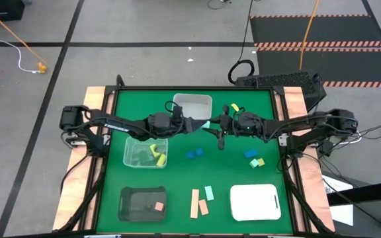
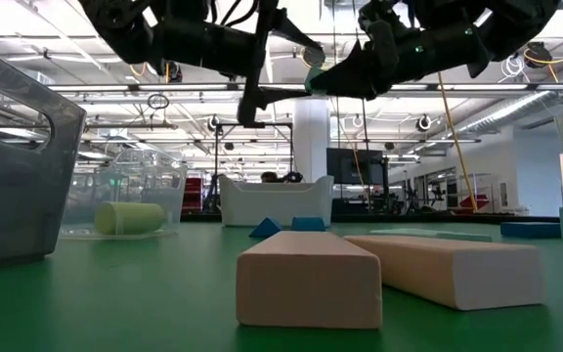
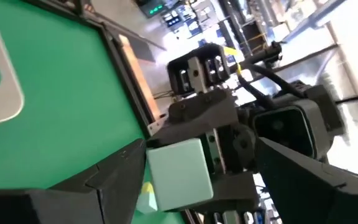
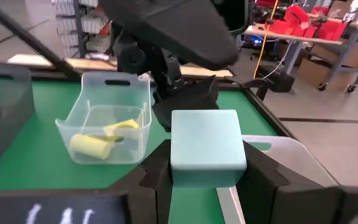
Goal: Sort & place blocks by color
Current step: Put the center light blue square block into the top white bin
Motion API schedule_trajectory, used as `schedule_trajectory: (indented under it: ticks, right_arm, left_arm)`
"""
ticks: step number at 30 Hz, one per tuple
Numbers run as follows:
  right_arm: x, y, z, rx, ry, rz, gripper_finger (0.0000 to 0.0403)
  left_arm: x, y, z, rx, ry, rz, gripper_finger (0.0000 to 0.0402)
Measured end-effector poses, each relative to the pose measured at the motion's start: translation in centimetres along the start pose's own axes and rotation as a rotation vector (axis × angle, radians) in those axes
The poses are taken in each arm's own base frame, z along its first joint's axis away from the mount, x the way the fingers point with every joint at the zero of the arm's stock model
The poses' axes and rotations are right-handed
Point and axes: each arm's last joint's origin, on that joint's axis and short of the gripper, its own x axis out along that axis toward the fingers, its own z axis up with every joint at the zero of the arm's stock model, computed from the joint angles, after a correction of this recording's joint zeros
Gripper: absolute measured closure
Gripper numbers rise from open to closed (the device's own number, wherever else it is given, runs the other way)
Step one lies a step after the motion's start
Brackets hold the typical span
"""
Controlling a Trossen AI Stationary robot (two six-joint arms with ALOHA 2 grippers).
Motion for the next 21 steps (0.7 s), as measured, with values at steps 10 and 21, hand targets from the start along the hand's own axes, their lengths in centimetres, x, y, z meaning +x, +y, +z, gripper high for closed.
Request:
schedule_trajectory:
  ticks: [10,21]
  right_arm:
    - [0.0,-0.3,0.3,-0.012,-0.036,-0.015,0.0287]
    - [0.0,-0.4,0.4,-0.041,-0.041,-0.029,0.0281]
  left_arm:
    - [0.0,0.7,-0.4,-0.105,0.066,0.058,0.0106]
    - [0.2,1.0,1.1,-0.094,0.077,0.018,0.0272]
